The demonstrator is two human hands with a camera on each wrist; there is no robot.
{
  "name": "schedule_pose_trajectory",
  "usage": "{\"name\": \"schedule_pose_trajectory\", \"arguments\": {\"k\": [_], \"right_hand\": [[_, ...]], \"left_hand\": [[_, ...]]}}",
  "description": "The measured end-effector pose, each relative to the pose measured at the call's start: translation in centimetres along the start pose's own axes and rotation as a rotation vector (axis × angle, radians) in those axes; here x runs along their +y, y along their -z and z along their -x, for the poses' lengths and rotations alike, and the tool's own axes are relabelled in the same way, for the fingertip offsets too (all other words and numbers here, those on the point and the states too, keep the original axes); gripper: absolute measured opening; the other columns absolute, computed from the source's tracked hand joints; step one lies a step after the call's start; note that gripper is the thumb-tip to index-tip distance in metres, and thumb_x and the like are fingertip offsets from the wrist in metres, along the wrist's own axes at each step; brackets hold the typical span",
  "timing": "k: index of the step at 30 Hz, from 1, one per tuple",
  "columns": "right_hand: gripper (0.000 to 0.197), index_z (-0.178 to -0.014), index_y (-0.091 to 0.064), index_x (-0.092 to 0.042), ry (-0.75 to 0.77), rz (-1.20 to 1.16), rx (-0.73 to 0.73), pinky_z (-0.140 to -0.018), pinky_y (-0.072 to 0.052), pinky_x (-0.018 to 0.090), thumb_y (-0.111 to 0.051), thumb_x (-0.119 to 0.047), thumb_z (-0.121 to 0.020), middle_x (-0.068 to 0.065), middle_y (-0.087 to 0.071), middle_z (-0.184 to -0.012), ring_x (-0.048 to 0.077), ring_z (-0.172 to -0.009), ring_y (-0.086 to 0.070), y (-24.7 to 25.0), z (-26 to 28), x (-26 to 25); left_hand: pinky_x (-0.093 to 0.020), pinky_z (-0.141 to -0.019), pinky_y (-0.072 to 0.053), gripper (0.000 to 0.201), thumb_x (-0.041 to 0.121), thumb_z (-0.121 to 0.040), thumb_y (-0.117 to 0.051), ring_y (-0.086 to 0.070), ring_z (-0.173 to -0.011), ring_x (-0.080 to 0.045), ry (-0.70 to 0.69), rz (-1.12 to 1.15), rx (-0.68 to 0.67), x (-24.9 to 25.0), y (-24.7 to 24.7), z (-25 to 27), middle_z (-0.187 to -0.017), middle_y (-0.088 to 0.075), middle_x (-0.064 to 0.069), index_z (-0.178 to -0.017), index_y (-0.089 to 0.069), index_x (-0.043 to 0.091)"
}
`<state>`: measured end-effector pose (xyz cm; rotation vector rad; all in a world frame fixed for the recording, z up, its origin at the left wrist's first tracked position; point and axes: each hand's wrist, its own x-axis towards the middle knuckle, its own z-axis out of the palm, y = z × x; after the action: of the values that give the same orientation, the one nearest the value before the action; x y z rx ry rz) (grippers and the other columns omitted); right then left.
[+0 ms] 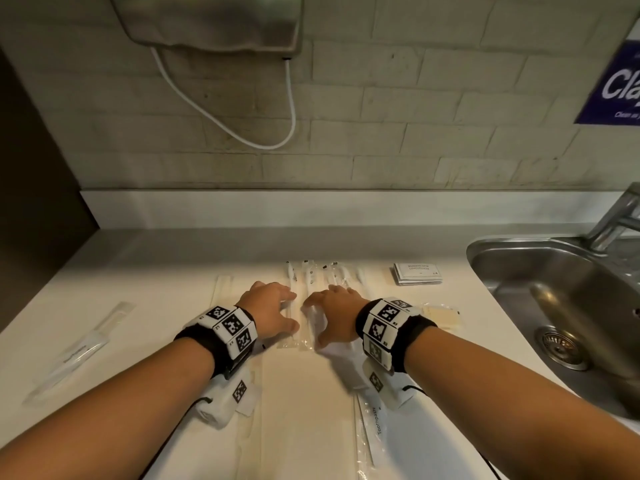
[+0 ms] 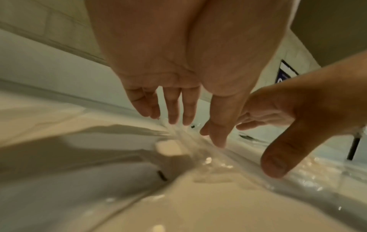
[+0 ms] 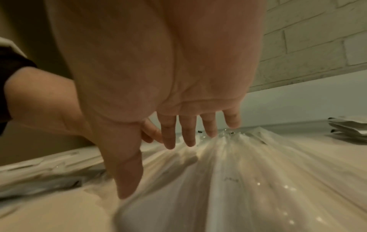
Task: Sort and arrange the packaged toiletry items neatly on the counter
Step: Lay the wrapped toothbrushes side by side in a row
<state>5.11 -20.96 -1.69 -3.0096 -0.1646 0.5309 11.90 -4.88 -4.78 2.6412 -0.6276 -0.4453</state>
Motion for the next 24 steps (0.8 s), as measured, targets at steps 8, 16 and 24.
{"name": "schedule_pose_trajectory", "arguments": {"k": [8,16,24], "right_hand": [[0.063,-0.146,-0.036,-0.016,-0.187,-0.125,0.008,-0.112,-0.035,0.040,-0.062,-0.019,-0.089,0.009,-0.048,-0.143,0.025,-0.129,-0.049,0.8,2.8,5.4],[0.049,-0.137,-0.047,-0.004,-0.185,-0.042,-0.069,-0.102,-0.047,0.036,-0.059,-0.010,-0.090,0.013,-0.053,-0.134,0.027,-0.120,-0.055,-0.7,4.5,6.8],[0.044,-0.131,-0.054,-0.004,-0.161,0.087,-0.248,-0.096,-0.052,0.037,-0.058,-0.006,-0.088,0.015,-0.056,-0.132,0.029,-0.109,-0.063,-0.1,3.9,6.5]], "left_hand": [[-0.040,-0.113,-0.028,0.049,0.046,-0.084,-0.067,-0.032,-0.137,-0.018,-0.213,-0.001,0.052,5.7,-0.9,-0.5,-0.143,-0.049,0.010,-0.131,-0.057,0.034],[-0.042,-0.115,-0.019,0.063,0.056,-0.089,-0.053,-0.025,-0.142,-0.023,-0.239,-0.294,-0.066,10.8,-4.0,-0.8,-0.153,-0.040,0.002,-0.144,-0.046,0.026],[-0.039,-0.112,-0.023,0.068,0.058,-0.083,-0.060,-0.033,-0.137,-0.022,-0.216,-0.315,-0.066,11.1,-4.1,-1.2,-0.147,-0.047,0.003,-0.141,-0.048,0.026]]}}
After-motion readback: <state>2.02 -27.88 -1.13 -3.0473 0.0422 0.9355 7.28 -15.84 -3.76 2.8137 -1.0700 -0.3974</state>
